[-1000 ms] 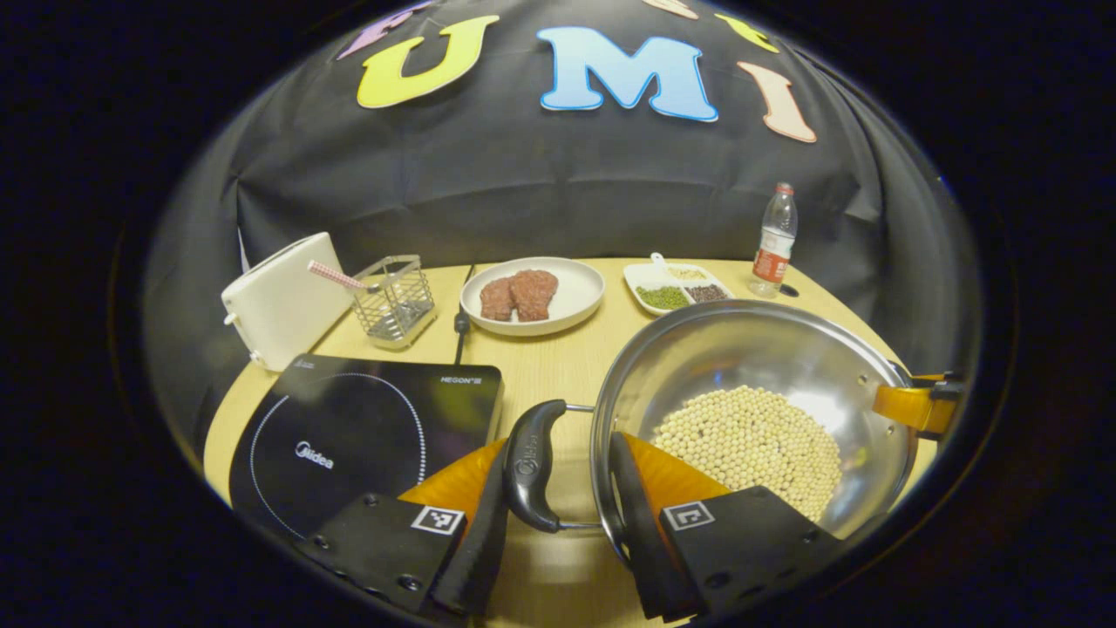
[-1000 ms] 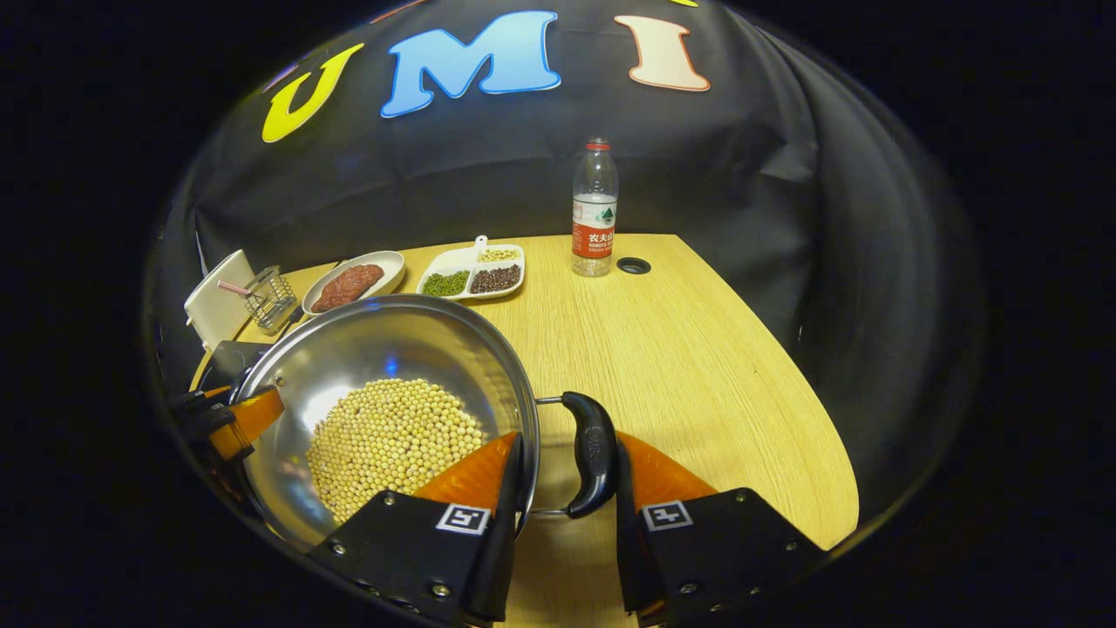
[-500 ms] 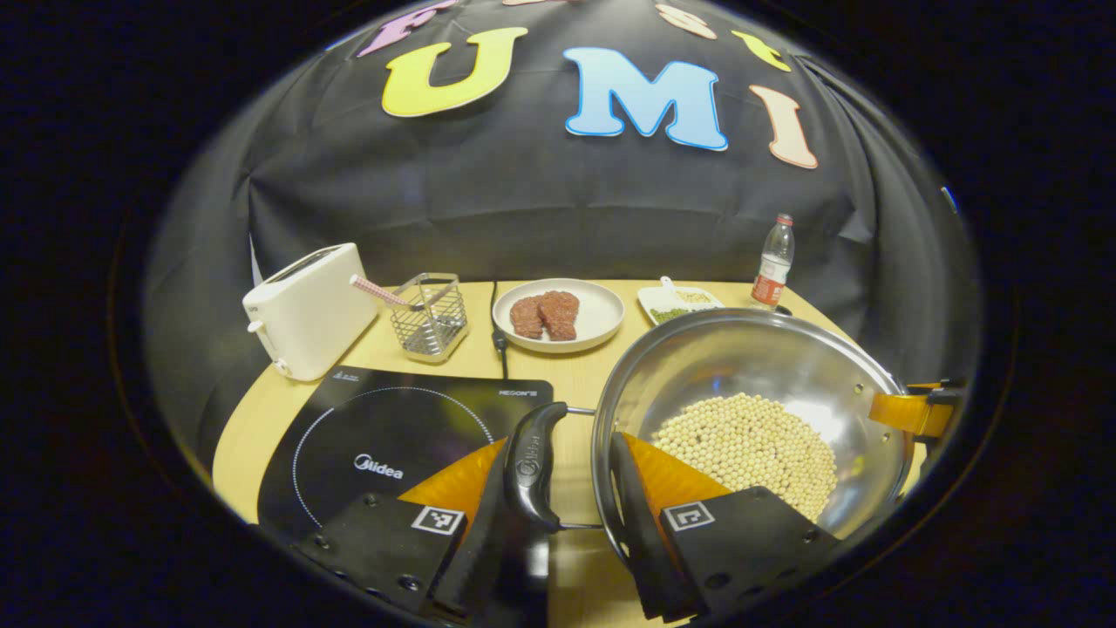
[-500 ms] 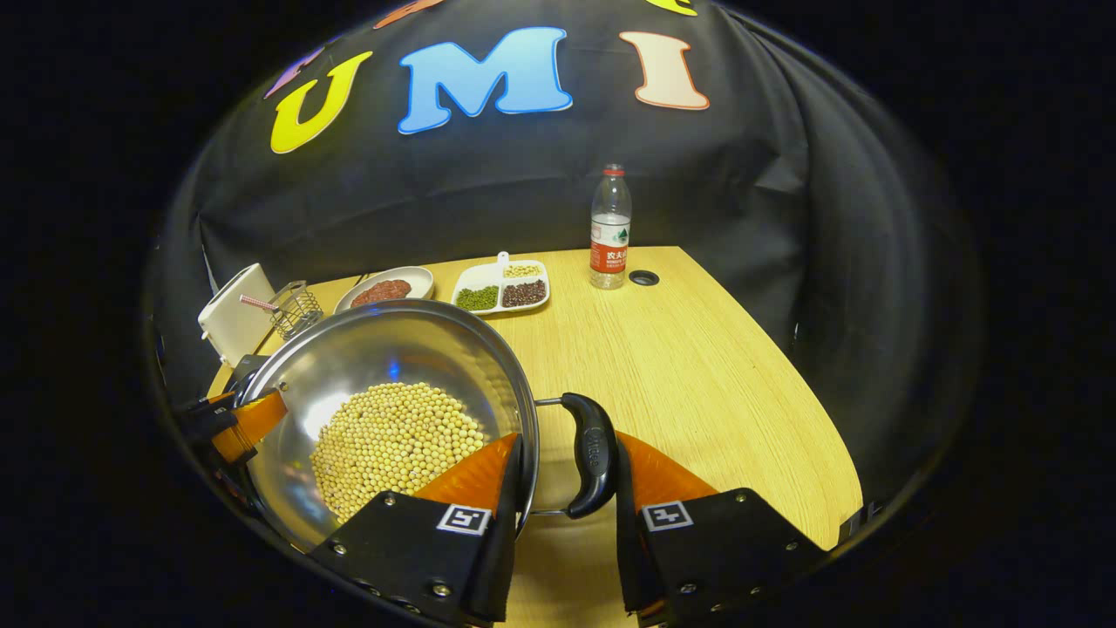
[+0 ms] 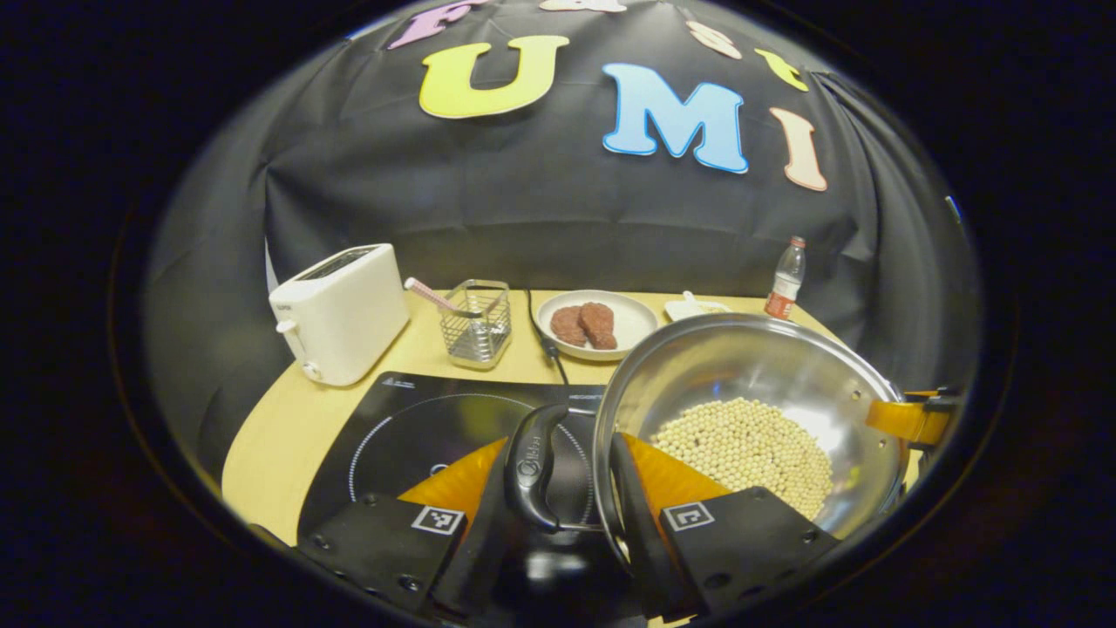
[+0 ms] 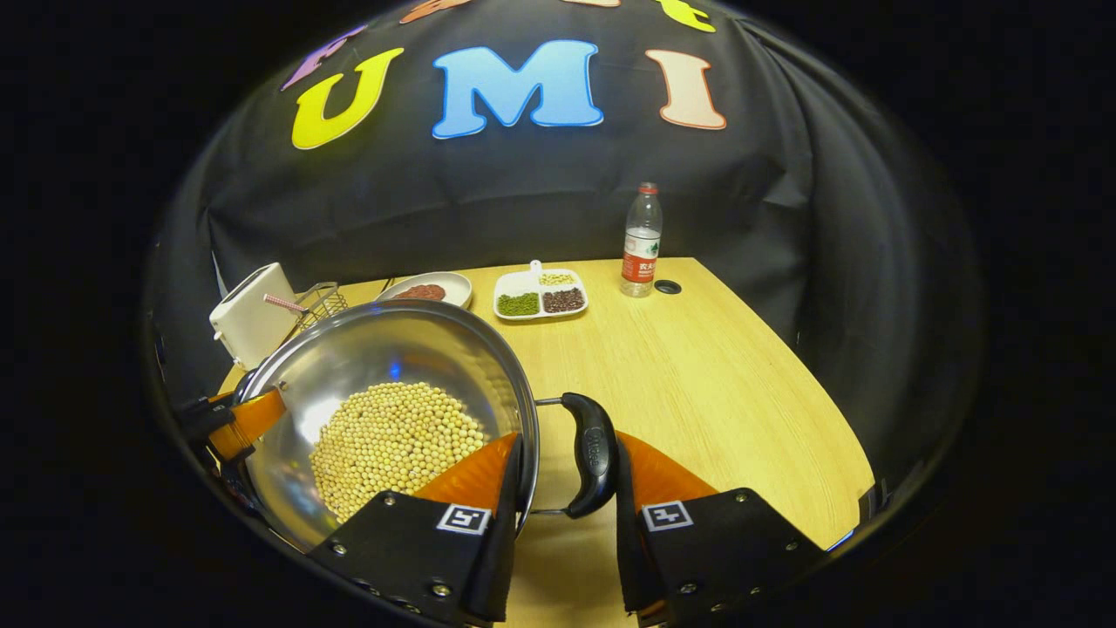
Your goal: First push the handle of the pot to place it horizontally, then grasp the pot with both hands and set it on the induction cooktop.
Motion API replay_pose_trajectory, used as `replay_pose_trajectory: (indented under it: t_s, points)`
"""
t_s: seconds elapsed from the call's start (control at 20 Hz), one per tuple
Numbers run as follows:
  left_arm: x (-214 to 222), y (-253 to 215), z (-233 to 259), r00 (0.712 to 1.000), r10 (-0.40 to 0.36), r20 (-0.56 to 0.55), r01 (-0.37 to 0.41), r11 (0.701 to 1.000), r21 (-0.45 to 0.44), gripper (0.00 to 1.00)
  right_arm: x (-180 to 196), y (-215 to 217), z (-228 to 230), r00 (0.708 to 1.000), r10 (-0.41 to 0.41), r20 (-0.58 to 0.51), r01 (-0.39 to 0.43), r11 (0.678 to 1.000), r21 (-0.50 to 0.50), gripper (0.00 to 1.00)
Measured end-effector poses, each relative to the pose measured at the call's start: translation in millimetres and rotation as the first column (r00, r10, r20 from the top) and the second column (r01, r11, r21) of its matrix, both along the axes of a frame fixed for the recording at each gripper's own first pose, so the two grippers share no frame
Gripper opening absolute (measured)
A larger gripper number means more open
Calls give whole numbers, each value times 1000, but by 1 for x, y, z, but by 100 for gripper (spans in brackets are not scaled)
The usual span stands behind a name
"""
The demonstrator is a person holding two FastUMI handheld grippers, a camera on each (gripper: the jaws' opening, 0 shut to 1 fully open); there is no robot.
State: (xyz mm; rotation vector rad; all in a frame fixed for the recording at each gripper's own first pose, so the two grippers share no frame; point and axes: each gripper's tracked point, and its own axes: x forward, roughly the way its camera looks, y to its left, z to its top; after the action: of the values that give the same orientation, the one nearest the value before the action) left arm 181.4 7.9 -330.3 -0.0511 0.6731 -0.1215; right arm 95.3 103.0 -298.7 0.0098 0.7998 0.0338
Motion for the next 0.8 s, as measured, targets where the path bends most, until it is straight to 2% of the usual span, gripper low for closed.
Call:
replay_pose_trajectory:
  t_s: [0.1,0.15,0.2,0.3,0.45,0.5,0.6,0.65,0.7,0.8]
  points:
    - [2,21,-1,1000,7,5,-7,1000,-4,69,-1,18,3,1000,10,10,-10,1000,-5,49]
    - [1,32,-2,1000,13,5,-13,1000,-6,65,-3,27,4,1000,16,13,-16,1000,-7,49]
    - [0,42,-1,1000,20,3,-20,1000,-8,69,-3,35,5,1000,21,14,-21,1000,-6,49]
    - [-4,62,0,1000,27,5,-27,1000,-6,65,-5,54,7,999,30,19,-30,1000,-3,49]
    - [-2,90,-1,999,37,4,-37,999,3,65,-9,80,9,999,40,17,-40,999,3,49]
    - [-2,98,-1,999,42,3,-42,999,5,69,-9,87,8,999,45,15,-45,999,6,49]
    - [-3,117,-3,999,52,-1,-52,999,13,65,-9,102,7,998,58,6,-58,998,7,49]
    - [-4,125,-4,998,58,-4,-58,998,14,69,-9,110,7,998,64,5,-64,998,7,48]
    - [-4,132,-6,998,65,-6,-65,998,13,65,-8,116,7,997,71,5,-71,997,6,49]
    - [-1,144,-10,997,74,-9,-74,997,14,69,-7,128,7,997,80,3,-80,997,6,49]
